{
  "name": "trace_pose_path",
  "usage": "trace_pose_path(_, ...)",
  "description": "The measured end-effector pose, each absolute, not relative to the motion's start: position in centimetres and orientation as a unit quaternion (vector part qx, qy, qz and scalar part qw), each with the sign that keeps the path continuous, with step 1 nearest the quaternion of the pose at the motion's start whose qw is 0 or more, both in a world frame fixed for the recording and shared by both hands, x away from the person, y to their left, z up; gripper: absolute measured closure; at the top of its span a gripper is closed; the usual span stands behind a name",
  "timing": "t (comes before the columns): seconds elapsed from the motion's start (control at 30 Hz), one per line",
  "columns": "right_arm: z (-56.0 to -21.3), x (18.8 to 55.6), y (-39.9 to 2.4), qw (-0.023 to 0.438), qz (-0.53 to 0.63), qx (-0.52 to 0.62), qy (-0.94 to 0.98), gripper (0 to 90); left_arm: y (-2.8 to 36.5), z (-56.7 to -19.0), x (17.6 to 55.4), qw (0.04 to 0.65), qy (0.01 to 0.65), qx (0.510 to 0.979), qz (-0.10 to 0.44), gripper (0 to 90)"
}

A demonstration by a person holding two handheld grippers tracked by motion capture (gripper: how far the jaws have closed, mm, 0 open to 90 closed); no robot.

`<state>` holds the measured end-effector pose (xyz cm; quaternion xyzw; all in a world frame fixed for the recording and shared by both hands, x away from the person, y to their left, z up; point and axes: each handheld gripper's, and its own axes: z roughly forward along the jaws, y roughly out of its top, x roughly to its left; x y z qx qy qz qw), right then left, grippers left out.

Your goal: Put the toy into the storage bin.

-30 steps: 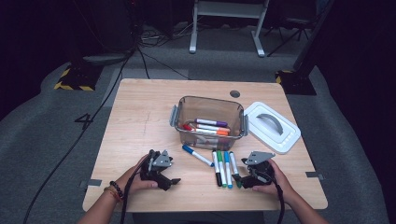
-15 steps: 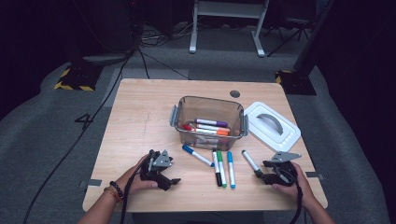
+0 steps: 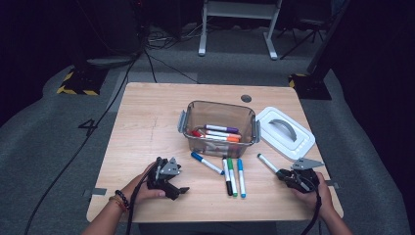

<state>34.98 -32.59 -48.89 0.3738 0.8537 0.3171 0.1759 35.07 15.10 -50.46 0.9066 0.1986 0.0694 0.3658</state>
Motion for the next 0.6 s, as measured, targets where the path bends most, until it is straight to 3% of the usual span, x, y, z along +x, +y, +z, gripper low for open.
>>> trace_pose_path(0.6,-45.5,34.0,-35.4,0.190,0.403,0.377,0.812,75.4,15.1,-50.5,35.1,0.366,0.199,0.906,0.069,13.6)
